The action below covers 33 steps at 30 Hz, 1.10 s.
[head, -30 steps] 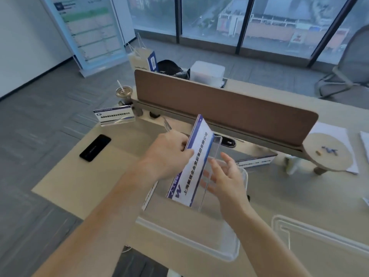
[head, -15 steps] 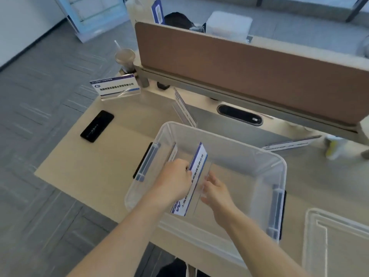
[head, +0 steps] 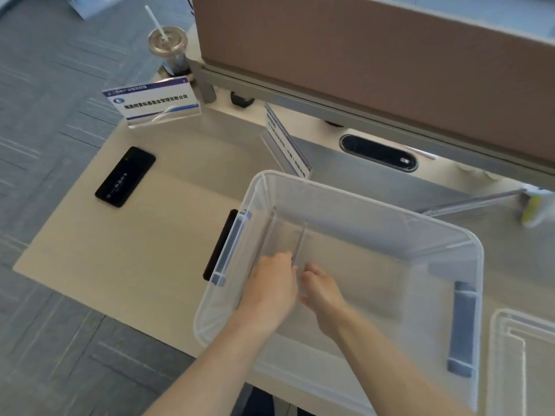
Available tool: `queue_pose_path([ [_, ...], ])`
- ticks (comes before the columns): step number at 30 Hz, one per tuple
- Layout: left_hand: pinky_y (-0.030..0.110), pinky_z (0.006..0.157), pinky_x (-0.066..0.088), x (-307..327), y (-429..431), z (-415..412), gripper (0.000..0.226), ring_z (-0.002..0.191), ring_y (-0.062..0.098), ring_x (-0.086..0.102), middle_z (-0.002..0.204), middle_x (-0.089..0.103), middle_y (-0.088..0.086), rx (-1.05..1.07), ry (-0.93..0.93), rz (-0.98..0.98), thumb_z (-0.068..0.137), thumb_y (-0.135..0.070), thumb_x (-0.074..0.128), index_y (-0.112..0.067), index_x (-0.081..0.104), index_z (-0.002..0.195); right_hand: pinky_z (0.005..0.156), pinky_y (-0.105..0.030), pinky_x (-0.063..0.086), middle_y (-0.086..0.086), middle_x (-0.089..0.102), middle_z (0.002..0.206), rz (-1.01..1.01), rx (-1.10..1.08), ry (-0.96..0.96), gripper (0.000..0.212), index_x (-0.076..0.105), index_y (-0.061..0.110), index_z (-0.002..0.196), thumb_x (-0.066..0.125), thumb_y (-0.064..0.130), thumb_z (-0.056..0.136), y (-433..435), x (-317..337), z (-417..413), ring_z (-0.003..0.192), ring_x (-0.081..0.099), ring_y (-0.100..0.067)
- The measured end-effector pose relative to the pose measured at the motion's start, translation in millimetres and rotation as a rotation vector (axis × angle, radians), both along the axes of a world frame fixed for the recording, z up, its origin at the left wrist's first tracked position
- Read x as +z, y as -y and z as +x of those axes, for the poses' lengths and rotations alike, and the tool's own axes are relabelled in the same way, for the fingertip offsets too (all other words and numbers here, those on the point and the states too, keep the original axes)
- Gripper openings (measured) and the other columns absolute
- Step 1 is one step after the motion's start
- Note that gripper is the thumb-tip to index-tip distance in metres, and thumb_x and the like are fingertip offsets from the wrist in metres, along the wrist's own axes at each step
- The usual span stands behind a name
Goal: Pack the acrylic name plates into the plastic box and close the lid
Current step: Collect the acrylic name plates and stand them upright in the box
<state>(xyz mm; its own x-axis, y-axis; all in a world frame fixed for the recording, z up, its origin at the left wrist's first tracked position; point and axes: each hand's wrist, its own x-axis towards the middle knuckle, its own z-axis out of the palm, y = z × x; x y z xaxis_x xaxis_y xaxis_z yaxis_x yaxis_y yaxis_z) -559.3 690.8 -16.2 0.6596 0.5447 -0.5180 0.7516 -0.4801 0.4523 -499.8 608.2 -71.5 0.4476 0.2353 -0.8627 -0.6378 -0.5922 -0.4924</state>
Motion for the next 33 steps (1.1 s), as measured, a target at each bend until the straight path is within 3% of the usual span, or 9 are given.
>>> queue_pose_path([
  [5,0.034,0.068,0.04,1,-11,-1,0.017,0.079,0.026,0.055,0.087,0.061,0.002,0.015,0.027,0.004,0.105,-0.028,0.05,-0.02,0.05,0.09,0.117,-0.048,0.039,-0.005,0.049,0.154,0.003,-0.028,-0.006,0.068,0.04,0.014,0.153,0.049,0.016,0.085,-11,-15,-3,0.139,0.047,-0.023],
  [8,0.035,0.067,0.04,1,-16,-2,0.017,0.079,0.027,0.056,0.085,0.057,0.0,0.031,0.024,0.026,0.105,-0.027,0.049,-0.02,0.049,0.089,0.117,-0.047,0.039,-0.005,0.049,0.154,0.017,-0.039,-0.016,0.066,0.04,0.013,0.153,0.047,0.012,0.088,-18,-20,-4,0.141,0.046,-0.023],
  [12,0.033,0.067,0.039,4,-18,0,0.012,0.082,0.023,0.053,0.093,0.06,0.001,0.032,0.004,0.018,0.105,-0.018,0.046,-0.017,0.058,0.103,0.116,-0.046,0.041,-0.002,0.045,0.157,0.026,-0.044,-0.048,0.065,0.035,0.015,0.156,0.047,0.01,0.092,-24,-15,-4,0.141,0.045,-0.021],
  [17,0.033,0.069,0.04,5,-18,-1,0.013,0.082,0.023,0.052,0.097,0.064,0.004,0.037,0.005,0.004,0.104,-0.017,0.046,-0.016,0.059,0.105,0.095,-0.039,0.052,-0.004,0.054,0.15,0.052,-0.045,-0.07,0.054,0.045,0.018,0.148,0.046,0.011,0.094,-26,-12,-6,0.127,0.057,-0.021],
  [20,0.033,0.068,0.04,4,-20,0,0.013,0.081,0.023,0.052,0.094,0.061,0.001,0.031,-0.015,0.012,0.104,-0.017,0.047,-0.016,0.06,0.106,0.085,-0.037,0.052,-0.005,0.061,0.139,0.047,-0.053,-0.064,0.043,0.046,0.034,0.129,0.042,0.01,0.094,-25,-11,-9,0.123,0.06,-0.026],
  [24,0.032,0.068,0.04,6,-20,0,0.015,0.079,0.022,0.051,0.095,0.063,0.002,0.03,-0.039,0.018,0.104,-0.015,0.048,-0.016,0.062,0.111,0.1,-0.048,0.05,-0.001,0.053,0.148,0.053,-0.057,-0.047,0.061,0.036,0.018,0.155,0.04,0.004,0.096,-24,-7,-8,0.121,0.055,-0.019],
  [28,0.033,0.068,0.042,5,-20,-1,0.02,0.08,0.022,0.052,0.106,0.07,0.005,0.019,-0.044,0.03,0.104,-0.015,0.047,-0.016,0.063,0.117,0.103,-0.049,0.048,-0.001,0.052,0.149,0.061,-0.073,-0.057,0.062,0.032,0.016,0.157,0.04,0.003,0.097,-23,-9,-8,0.117,0.053,-0.017],
  [33,0.033,0.069,0.041,6,-19,-1,0.02,0.082,0.022,0.052,0.107,0.069,0.005,0.016,-0.056,0.031,0.104,-0.017,0.048,-0.016,0.063,0.117,0.104,-0.046,0.047,0.003,0.044,0.156,0.069,-0.056,-0.055,0.062,0.031,0.019,0.158,0.042,0.006,0.098,-23,-9,-8,0.125,0.049,-0.017],
])
